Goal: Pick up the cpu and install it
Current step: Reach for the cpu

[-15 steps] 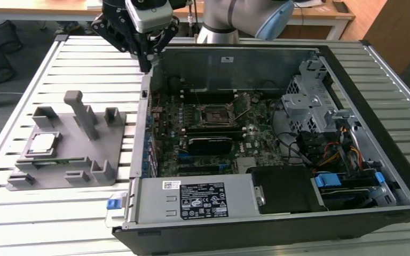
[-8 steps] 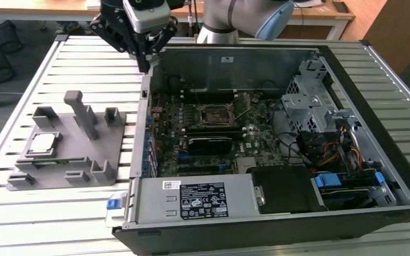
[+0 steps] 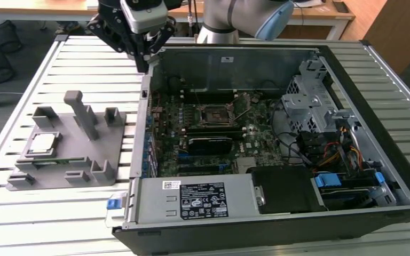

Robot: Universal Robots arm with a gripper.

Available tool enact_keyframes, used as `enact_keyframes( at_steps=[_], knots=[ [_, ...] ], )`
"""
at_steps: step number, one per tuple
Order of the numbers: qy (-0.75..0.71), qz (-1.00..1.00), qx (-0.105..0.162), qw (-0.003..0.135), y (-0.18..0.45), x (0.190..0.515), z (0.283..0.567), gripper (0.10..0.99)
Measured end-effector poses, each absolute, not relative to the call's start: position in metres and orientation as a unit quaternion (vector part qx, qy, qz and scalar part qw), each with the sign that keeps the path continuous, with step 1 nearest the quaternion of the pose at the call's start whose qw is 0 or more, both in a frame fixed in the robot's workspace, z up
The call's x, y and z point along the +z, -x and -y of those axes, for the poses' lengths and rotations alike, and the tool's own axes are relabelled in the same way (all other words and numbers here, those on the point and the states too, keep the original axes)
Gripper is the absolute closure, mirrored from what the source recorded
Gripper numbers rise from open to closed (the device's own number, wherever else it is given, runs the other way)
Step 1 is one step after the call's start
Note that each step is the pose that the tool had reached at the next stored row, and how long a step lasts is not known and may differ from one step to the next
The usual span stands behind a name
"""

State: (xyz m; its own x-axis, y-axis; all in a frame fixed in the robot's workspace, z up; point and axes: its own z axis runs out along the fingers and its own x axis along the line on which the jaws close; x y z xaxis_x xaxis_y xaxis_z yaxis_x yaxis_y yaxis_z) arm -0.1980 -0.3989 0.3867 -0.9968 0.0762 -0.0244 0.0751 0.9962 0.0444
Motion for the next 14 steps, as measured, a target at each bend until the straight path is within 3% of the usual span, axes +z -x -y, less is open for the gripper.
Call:
enact_keyframes(
  at_steps=[14],
  knots=[
    [-0.038,-0.999,0.022,0.013,0.2032,0.3861,0.3989,0.980]
  ],
)
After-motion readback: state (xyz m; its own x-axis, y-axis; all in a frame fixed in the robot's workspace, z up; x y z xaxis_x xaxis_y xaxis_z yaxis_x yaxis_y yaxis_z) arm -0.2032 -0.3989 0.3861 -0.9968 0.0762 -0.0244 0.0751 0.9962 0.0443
